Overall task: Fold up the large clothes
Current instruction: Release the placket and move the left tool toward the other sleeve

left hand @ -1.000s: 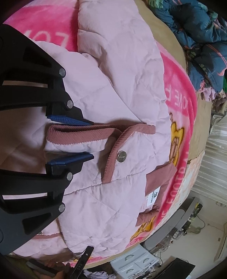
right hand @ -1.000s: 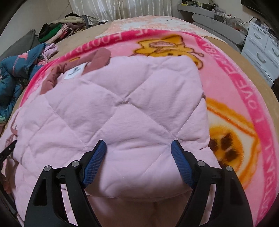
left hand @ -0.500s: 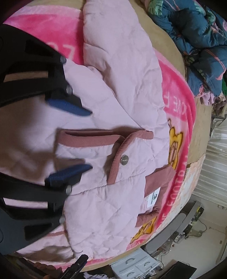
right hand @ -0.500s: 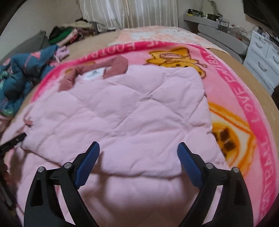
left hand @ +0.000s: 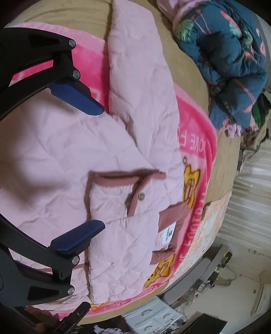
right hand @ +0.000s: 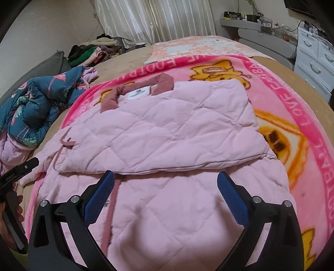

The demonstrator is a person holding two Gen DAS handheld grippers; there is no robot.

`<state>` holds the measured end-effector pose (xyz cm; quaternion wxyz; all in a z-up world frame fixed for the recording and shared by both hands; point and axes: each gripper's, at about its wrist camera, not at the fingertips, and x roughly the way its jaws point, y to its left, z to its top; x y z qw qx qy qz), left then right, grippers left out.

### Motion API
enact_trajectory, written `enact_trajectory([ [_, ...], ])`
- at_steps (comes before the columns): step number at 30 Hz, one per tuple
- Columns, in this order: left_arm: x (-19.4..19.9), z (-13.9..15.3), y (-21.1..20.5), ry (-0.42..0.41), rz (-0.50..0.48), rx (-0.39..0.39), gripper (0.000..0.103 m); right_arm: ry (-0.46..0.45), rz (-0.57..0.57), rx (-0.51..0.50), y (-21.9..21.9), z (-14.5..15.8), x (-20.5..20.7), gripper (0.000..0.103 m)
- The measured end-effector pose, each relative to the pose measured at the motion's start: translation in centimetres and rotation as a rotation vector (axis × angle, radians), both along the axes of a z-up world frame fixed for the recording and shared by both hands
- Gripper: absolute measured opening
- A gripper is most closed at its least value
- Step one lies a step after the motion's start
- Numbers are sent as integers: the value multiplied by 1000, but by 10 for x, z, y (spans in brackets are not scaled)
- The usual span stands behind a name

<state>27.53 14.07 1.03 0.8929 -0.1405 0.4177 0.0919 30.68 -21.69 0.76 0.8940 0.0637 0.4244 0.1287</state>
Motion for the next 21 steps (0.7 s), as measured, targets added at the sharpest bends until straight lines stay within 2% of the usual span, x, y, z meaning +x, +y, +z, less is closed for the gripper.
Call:
enact_trajectory([
  [5,-15,2,25,-5,53,-17,94,-8,20,12,22,10,-5,98],
  [21,-52,5,85,-62,168,58,94,-90,152,-12,128,51,-17,98],
])
